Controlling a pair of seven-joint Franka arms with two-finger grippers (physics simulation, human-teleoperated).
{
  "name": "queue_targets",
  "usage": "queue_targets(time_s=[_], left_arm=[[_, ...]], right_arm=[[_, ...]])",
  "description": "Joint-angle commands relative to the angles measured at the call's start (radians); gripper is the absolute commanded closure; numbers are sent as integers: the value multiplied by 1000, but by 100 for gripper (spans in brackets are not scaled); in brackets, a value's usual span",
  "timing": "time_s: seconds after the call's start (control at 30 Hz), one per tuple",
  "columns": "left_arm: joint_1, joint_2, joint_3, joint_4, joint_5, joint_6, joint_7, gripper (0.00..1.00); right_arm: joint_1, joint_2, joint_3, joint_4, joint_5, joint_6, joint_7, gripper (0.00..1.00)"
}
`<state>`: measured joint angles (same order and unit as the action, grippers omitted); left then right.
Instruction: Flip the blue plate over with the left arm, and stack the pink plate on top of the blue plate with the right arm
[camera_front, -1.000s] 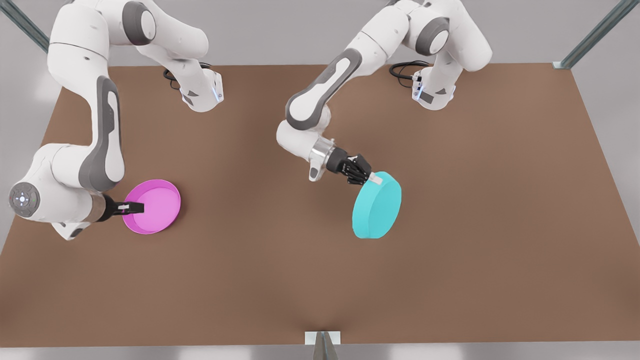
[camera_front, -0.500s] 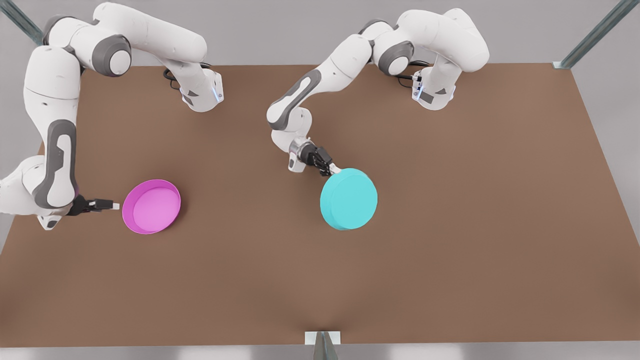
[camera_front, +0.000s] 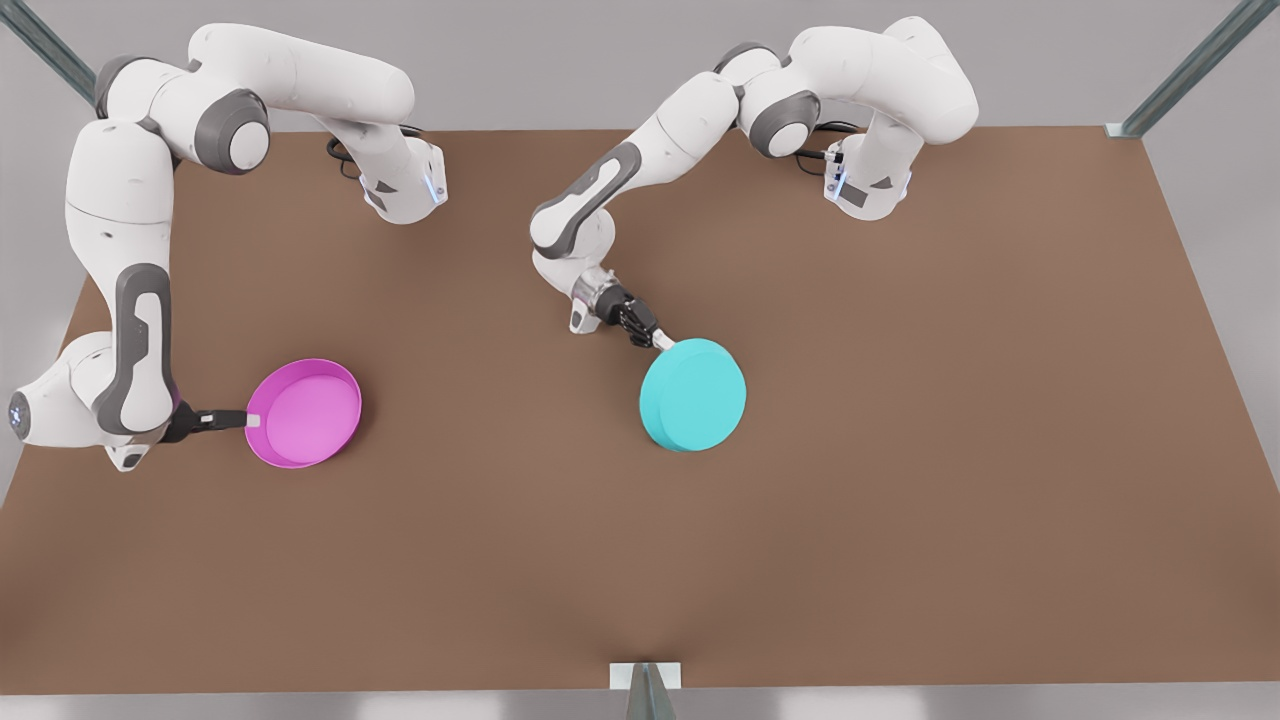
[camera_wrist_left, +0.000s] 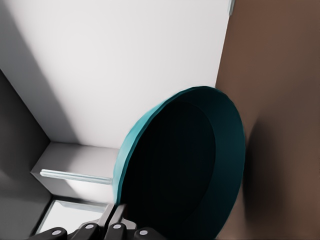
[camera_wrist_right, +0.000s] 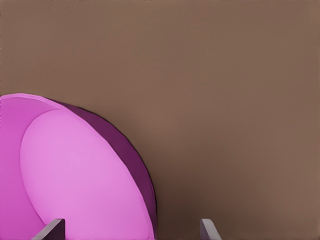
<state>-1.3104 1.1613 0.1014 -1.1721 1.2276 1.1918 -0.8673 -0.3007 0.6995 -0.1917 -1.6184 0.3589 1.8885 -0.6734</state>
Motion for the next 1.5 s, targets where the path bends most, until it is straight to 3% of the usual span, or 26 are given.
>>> queue_targets(time_s=[0.0,0.03,0.07,0.1,0.23,0.27,0.47,0.63,0.97,1.07,1.17,1.3,1.37,1.4,1.47], left_arm=[[0,0,1,11,-51,2,4,48],[0,-2,1,19,-59,29,-4,0],[0,-2,1,38,-60,43,-4,0],[2,-2,1,45,-60,57,-6,0],[0,0,0,115,-74,107,-78,0],[2,0,0,121,-83,140,-105,0],[20,9,-2,121,-99,196,-104,0],[31,60,-25,264,-100,218,-81,0],[33,75,-45,318,-100,259,-117,0],[97,-144,-35,322,-319,244,-173,0],[272,-506,-35,109,-624,258,-136,0],[667,-969,-34,-208,-1100,296,233,0],[838,-1141,-29,-372,-1211,296,464,0],[855,-1213,40,-461,-1214,339,577,0],[855,-1229,193,-512,-1231,339,861,0]], right_arm=[[0,0,0,0,0,1,0,1],[0,-2,0,0,0,0,0,9],[0,-2,0,2,0,0,0,22],[3,0,0,2,0,0,0,28],[5,3,2,2,-2,1,-6,31],[5,3,2,2,-3,4,-9,38],[-3,38,5,35,-9,12,-37,39],[-3,40,5,26,-9,1,-38,39],[0,46,9,12,-6,32,-35,41],[0,44,9,15,-8,31,-71,59],[0,43,9,17,-8,31,-72,60],[-2,43,9,17,-8,29,-87,60],[-2,44,9,18,-8,29,-87,61],[-3,44,9,18,-8,29,-87,61],[-3,46,9,18,-8,31,-87,62]])
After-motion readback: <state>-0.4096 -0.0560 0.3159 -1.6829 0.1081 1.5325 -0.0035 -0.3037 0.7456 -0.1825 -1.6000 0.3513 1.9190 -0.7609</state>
